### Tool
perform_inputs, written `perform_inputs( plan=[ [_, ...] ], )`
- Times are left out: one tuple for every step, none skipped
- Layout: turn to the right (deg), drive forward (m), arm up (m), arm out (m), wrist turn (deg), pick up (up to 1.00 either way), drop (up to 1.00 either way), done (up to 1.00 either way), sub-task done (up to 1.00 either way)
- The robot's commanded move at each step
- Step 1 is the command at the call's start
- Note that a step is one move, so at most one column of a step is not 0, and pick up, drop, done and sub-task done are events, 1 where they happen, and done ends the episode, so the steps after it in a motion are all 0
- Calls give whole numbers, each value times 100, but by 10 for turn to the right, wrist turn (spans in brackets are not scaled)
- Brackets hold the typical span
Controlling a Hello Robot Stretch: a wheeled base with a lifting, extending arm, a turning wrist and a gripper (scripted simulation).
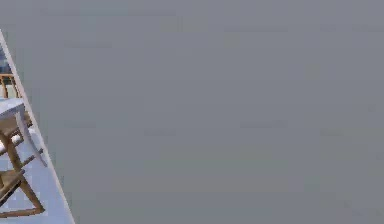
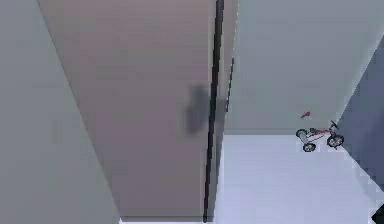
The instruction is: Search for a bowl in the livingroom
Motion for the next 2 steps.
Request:
perform_inputs(
  plan=[
    [-450,0,0,0,0,0,0,0,0],
    [-330,0,0,0,0,0,0,0,0]
  ],
)
